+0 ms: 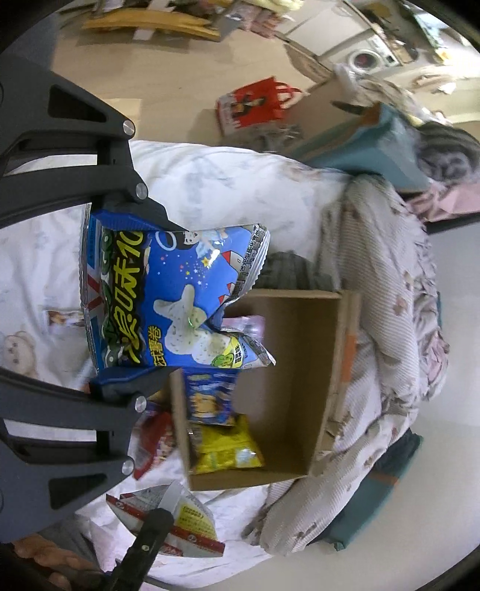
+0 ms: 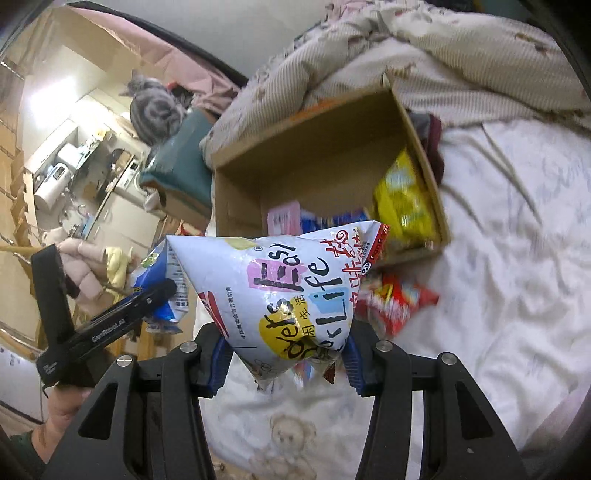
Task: Organize snacks
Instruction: 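Carry both bags over the box and lower them inside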
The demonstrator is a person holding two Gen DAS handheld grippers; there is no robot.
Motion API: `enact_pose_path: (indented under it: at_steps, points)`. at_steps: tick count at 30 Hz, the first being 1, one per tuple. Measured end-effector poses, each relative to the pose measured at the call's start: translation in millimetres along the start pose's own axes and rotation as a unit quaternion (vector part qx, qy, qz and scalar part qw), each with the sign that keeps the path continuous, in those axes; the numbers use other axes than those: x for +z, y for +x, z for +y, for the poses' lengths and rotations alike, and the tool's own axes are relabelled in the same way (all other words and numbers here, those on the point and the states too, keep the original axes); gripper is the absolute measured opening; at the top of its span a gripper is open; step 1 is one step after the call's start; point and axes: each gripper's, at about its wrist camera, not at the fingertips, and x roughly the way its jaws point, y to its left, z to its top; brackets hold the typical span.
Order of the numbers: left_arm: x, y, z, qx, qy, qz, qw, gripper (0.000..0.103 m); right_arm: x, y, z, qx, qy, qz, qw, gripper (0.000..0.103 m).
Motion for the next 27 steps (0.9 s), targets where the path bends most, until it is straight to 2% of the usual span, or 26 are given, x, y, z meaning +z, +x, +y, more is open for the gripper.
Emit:
enact_pose_path:
  at_steps: [7, 11, 15, 20, 24, 27]
  points:
    - [40, 22, -18, 0.001, 0.025, -0.018, 0.9995, 0.053, 41, 17, -6, -0.007, -0.002, -0.019, 1.000, 0.052]
    - [51, 41, -30, -0.002, 0.035, -0.021, 0.9992, 0.053, 61, 31, -13, -0.017, -0.003, -0.019, 1.000, 0.052]
    - [53, 55, -33, -0.009, 0.028, -0.022, 0.9993, 0.053, 78, 48, -21, -0.030, -0.006, -0.013, 0.999, 0.052]
    - [53, 73, -41, -0.014, 0.048, -0.032, 0.9983, 0.053, 91, 68, -31, -0.038, -0.013, -0.011, 0.999, 0.053]
    - [51, 77, -45, -0.017, 0.060, -0.049, 0.9968, 0.054, 89, 75, -42, -0.034, -0.002, -0.015, 0.999, 0.053]
    - [52, 82, -44, -0.024, 0.062, -0.050, 0.9966, 0.054, 89, 82, -47, -0.049, -0.006, -0.009, 0.999, 0.054]
